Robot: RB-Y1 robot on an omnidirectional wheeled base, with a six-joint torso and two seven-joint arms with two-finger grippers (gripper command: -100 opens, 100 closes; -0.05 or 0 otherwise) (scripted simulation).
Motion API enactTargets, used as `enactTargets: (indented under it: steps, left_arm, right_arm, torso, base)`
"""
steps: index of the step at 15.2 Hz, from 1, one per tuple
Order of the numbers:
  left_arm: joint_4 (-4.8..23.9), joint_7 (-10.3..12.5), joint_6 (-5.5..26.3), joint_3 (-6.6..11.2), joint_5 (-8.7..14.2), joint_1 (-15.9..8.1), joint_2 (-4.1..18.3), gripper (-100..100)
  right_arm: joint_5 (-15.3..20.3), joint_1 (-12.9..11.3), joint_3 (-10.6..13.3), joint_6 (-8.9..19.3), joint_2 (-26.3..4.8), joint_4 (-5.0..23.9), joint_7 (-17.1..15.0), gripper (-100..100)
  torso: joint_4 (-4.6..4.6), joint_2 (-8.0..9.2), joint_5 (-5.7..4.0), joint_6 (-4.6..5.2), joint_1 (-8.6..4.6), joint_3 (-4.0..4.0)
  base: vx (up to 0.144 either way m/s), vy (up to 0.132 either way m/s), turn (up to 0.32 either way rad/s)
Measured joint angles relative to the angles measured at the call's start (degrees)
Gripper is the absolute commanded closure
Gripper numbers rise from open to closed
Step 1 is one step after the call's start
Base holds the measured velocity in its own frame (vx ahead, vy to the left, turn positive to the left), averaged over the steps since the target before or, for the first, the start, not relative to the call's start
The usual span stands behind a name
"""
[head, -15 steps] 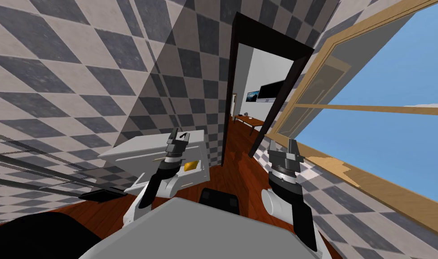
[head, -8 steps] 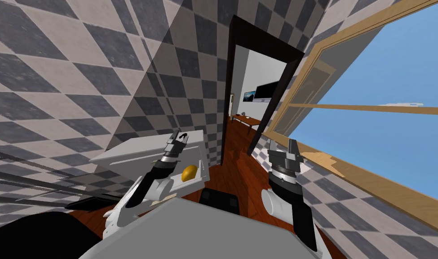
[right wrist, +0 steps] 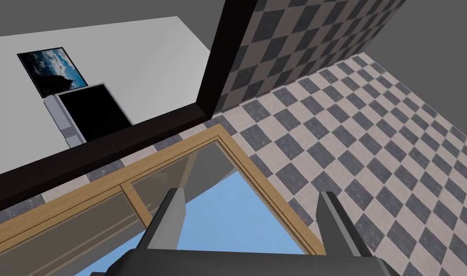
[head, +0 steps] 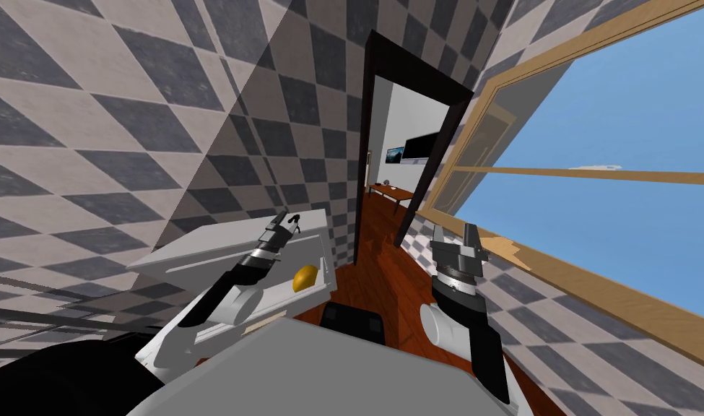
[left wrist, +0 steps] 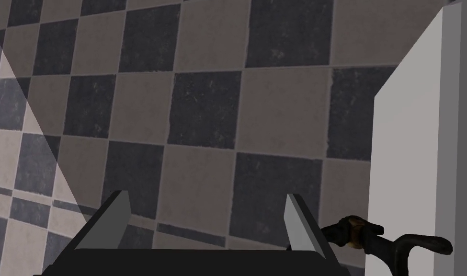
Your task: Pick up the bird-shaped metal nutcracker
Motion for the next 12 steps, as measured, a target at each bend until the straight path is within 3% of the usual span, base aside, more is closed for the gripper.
enactTargets:
  steps: [12]
  left_arm:
    - [1.0, 0.7, 12.2, 9.94, 12.5, 4.6, 12.1, -100]
  right_arm:
    - [0.0, 0.0, 0.0, 0.0, 0.0, 0.0, 0.0, 0]
  torso:
    - [-0.01, -0.02, 0.00, 0.02, 0.05, -0.01]
  base:
    - [-0.022, 0.055, -0.120]
